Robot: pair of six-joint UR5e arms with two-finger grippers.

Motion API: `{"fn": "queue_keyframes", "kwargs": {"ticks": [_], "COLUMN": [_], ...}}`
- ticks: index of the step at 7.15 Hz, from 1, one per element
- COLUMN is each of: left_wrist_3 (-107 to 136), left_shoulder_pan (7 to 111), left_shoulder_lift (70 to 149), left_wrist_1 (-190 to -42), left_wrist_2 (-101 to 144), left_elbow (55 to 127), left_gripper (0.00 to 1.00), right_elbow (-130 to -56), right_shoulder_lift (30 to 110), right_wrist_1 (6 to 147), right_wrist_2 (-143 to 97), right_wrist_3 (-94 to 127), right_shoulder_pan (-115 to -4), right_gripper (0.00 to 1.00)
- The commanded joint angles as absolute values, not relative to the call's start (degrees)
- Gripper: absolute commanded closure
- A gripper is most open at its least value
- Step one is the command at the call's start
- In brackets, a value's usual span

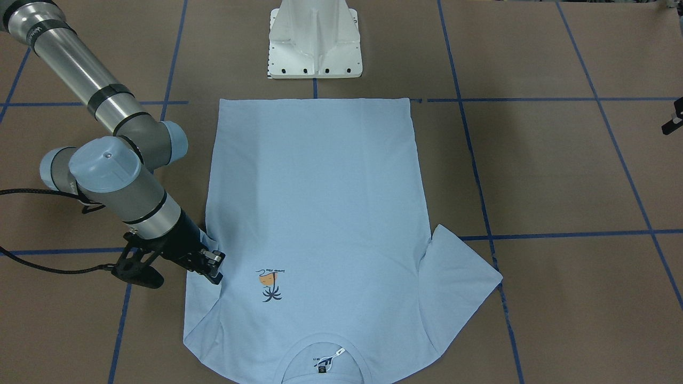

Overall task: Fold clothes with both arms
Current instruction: 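Move the right gripper over the shirt toward the collar and palm print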

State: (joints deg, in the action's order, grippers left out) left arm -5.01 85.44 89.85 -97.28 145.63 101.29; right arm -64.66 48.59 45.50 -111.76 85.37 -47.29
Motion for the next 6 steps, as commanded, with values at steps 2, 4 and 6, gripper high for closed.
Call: {"fn": "queue_keyframes", "kwargs": {"ticks": [2,4,6], "left_wrist_3": [-5.0,-3.0,14.0], "left_shoulder_pan": [85.4,85.1,78.4], "left_shoulder_lift": [89.9,90.5,94.1], "left_wrist_1": [-97.3,-98.2,-112.2], "left_wrist_2": [145.6,145.7,145.0], "left_elbow": [101.4,101.4,98.1], "left_gripper": [0.00,0.00,0.00], "right_elbow": [-62.1,-62.0,-66.0], "right_shoulder_lift": [45.2,44.7,45.1], "right_wrist_1": [46.1,46.1,46.4], "right_wrist_2": [-107.3,-105.9,-106.2], "right_wrist_3": [88.6,91.2,92.6], "right_shoulder_pan": [-44.6,-44.1,-44.4], "right_gripper": [0.77,0.00,0.00]}}
